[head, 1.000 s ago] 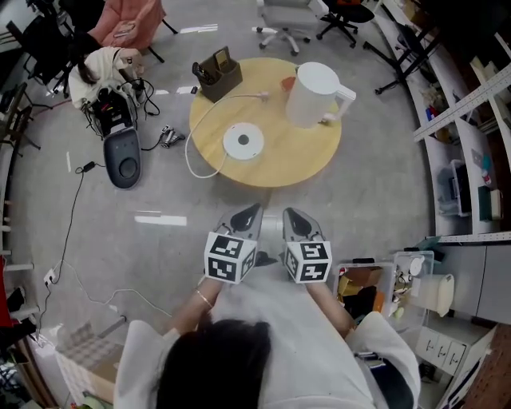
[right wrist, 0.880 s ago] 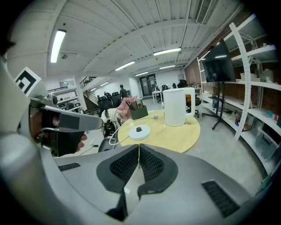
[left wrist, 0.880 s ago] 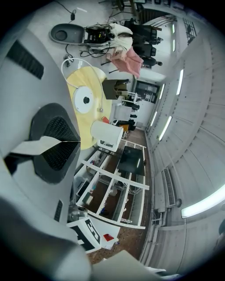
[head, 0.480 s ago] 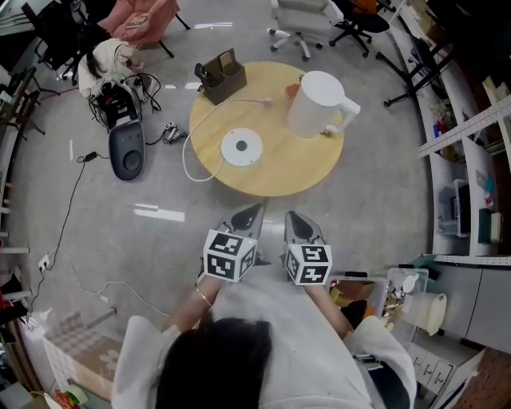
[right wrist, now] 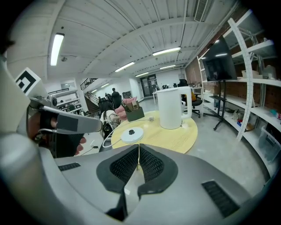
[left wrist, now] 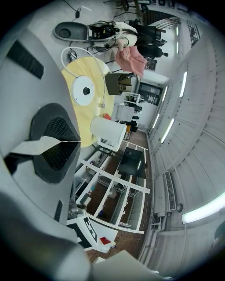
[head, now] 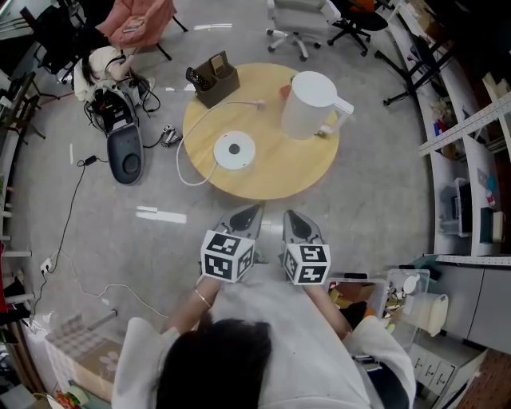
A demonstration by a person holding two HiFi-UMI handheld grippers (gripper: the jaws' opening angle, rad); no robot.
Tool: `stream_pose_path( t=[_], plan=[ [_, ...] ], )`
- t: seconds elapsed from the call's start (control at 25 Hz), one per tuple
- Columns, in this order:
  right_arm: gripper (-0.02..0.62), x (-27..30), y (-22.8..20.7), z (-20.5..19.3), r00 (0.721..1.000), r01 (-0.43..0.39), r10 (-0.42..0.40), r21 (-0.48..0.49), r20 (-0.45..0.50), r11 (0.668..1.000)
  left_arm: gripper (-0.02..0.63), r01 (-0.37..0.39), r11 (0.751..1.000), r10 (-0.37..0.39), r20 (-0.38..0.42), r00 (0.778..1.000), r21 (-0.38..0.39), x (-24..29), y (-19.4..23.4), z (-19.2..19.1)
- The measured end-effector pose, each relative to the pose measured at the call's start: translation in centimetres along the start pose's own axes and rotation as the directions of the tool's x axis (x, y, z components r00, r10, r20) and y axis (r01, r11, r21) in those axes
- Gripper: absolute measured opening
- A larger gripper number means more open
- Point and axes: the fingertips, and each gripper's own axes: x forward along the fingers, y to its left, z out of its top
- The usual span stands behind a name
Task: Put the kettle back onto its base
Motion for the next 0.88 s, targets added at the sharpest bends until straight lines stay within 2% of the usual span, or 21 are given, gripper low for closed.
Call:
stream_pose_path(
  t=[0.36,0.56,0.88],
  plan=[
    [0.028,-0.3,-1.0,1.4,0.999,0.02,-0.022,0.028,0.046,0.999,0.028,0.02,1.0,-0.02,0.011,1.0,0.02,1.5,-0.6,1.0],
    [0.028,-0.1,-2.0,1.6,0.997,0.049,-0.051,0.033,0.049,0.998,0.026,0.036,0.999,-0.036,0.009,0.999,0.0,2.8,-0.2,1.0],
    [0.028,-0.9,-4.9,2.1,0.991,0.121,-0.125,0.069,0.053,0.99,0.026,0.073,0.997,-0.073,-0.014,0.997,0.04,5.4,-1.5,1.5]
  ],
)
